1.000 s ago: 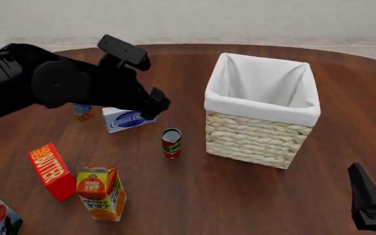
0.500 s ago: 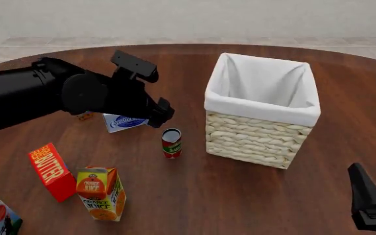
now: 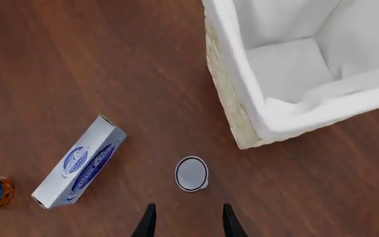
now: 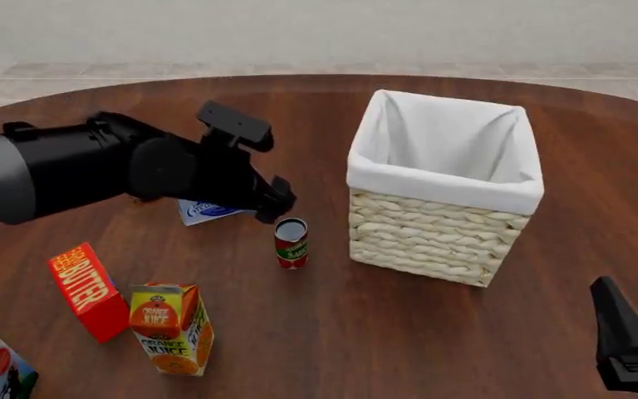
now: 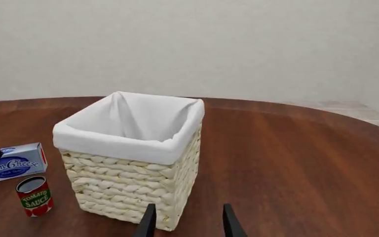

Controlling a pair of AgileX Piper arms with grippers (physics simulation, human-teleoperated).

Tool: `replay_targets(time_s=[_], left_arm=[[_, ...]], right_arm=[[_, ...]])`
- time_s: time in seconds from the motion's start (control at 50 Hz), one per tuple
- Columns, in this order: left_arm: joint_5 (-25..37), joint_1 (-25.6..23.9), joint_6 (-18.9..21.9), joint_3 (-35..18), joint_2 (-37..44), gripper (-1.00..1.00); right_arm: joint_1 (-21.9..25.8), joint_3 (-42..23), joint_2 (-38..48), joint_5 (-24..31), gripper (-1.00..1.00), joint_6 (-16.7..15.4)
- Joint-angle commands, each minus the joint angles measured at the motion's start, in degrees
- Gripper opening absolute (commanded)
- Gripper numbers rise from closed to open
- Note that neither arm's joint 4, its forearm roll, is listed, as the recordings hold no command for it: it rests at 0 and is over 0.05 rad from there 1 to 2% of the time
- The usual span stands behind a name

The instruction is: Pick up the tomato sauce, and put it in the basket.

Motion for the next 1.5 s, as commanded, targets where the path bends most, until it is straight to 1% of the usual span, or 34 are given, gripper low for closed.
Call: replay_targets(time_s=[0.02, 0.2, 0.42, 0.48, 0.58, 0.64, 0.78, 0.82, 0.92, 1.0, 1.3, 1.4, 1.5], left_arm=[[-0.9, 0.0, -0.5, -0.1, 1.9, 1.0], [-2.9, -0.3, -1.7, 0.3, 4.1, 1.0], [-3.6, -0.4, -2.1, -0.4, 5.8, 1.0], [-3.6, -0.5, -2.9, -0.7, 6.1, 1.0], [-3.9, -0.1, -2.4, -0.9, 7.0, 1.0], [-4.1, -0.9, -4.1, -0.8, 6.9, 1.0], [-4.5, -0.3, -3.0, -1.2, 8.4, 1.0], [-4.4, -0.6, -3.9, -1.3, 8.3, 1.0], [-4.5, -0.2, -3.4, -1.7, 9.2, 1.0], [-4.9, -0.3, -4.1, -2.0, 9.6, 1.0], [-6.5, 0.4, -3.6, -2.0, 12.7, 1.0], [-7.4, 0.1, -4.5, -2.1, 13.8, 1.0], [-7.4, 0.5, -4.0, -2.5, 14.4, 1.0]], right_arm=[[0.0, 0.0, 0.0, 0.0, 1.0, 0.0], [0.0, 0.0, 0.0, 0.0, 1.0, 0.0], [0.0, 0.0, 0.0, 0.0, 1.0, 0.0], [0.0, 0.0, 0.0, 0.0, 1.0, 0.0], [0.0, 0.0, 0.0, 0.0, 1.0, 0.0], [0.0, 0.0, 0.0, 0.0, 1.0, 0.0], [0.0, 0.0, 0.0, 0.0, 1.0, 0.0], [0.0, 0.0, 0.0, 0.0, 1.0, 0.0], [0.0, 0.0, 0.0, 0.0, 1.0, 0.0], [0.0, 0.0, 0.0, 0.0, 1.0, 0.0], [0.0, 0.0, 0.0, 0.0, 1.0, 0.0], [0.0, 0.0, 0.0, 0.0, 1.0, 0.0], [0.0, 0.0, 0.0, 0.0, 1.0, 0.0]])
